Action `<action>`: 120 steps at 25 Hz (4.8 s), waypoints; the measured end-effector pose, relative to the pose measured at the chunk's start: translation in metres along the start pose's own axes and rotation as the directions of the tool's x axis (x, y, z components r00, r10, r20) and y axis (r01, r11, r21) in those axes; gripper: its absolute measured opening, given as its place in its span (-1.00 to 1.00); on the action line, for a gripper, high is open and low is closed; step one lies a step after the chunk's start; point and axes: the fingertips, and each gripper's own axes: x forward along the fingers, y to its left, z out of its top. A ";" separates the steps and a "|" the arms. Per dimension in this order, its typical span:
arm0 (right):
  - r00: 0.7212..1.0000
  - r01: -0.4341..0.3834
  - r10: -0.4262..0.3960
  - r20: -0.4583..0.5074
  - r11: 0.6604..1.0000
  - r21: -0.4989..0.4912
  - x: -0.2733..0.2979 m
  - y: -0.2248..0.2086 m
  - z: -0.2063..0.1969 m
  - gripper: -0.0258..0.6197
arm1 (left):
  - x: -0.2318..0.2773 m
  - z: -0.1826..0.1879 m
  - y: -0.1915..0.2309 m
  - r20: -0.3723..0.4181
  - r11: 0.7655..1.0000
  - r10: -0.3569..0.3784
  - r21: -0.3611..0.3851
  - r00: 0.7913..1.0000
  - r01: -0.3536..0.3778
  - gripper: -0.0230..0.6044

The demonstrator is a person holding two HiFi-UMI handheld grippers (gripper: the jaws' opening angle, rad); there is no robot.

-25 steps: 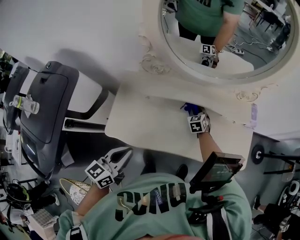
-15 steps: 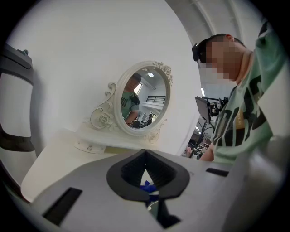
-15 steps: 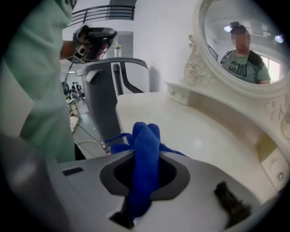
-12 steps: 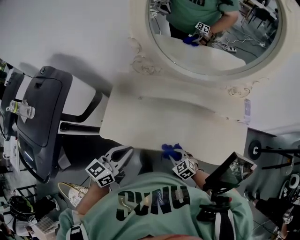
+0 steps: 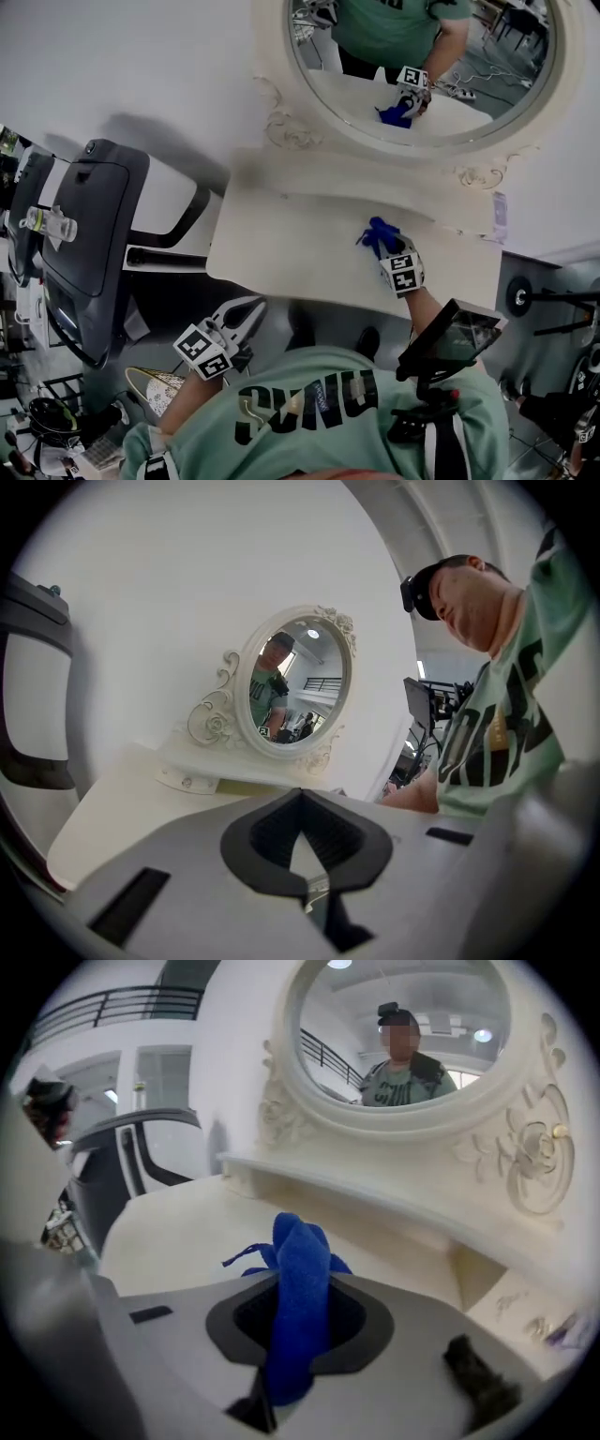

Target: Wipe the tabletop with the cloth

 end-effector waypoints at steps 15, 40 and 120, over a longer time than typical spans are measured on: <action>0.992 -0.062 0.038 -0.118 0.977 -0.204 0.007 0.014 -0.020 -0.73 | -0.008 -0.003 0.011 0.008 1.000 0.017 -0.023 1.000 -0.017 -0.91; 0.969 0.239 -0.235 -0.075 0.970 0.040 0.022 -0.116 -0.012 -0.73 | 0.019 -0.002 -0.008 -0.035 1.000 -0.018 0.005 0.999 0.018 -0.91; 0.964 0.182 -0.208 -0.167 0.971 -0.158 -0.090 -0.095 -0.113 -0.73 | 0.118 -0.008 -0.060 -0.129 0.979 -0.198 0.016 0.972 0.202 -0.91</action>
